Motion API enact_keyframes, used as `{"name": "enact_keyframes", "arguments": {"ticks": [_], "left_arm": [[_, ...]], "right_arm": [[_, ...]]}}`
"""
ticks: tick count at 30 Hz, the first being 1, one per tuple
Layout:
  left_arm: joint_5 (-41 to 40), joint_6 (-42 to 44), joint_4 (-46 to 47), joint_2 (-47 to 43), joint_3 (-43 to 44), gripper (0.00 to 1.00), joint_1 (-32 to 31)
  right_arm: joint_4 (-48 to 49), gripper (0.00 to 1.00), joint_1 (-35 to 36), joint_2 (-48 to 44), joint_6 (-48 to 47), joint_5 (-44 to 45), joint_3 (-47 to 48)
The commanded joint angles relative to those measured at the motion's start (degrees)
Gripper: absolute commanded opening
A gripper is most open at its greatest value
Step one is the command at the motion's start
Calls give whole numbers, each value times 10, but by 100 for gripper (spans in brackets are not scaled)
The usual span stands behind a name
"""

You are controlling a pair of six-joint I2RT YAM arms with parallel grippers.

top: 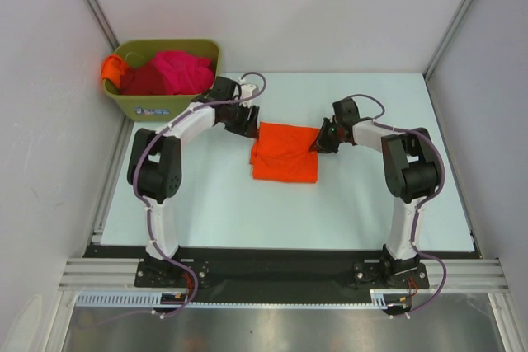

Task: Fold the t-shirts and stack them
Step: Fold the tshirt, then neatly place the folded tshirt to the corner

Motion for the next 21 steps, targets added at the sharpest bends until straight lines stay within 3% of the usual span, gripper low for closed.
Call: {"name": "enact_keyframes", "arguments": {"ticks": [1, 4, 11, 14, 21], "left_arm": [[-20, 18, -10, -43, 17, 61, 16], [-24, 32, -20, -67, 15, 61, 33], [-46, 62, -33, -125, -19, 61, 73], [-55, 76, -42, -137, -23, 61, 76], [-56, 91, -64, -147, -16, 61, 76]], "right_arm": [[1, 9, -4, 22, -17, 2, 25], [-16, 1, -12, 29, -29, 3, 52], [-103, 0, -66, 66, -127, 19, 175], [-154, 0, -100, 112, -166, 26, 268], [-365, 0, -164, 306, -300, 83, 620]]}}
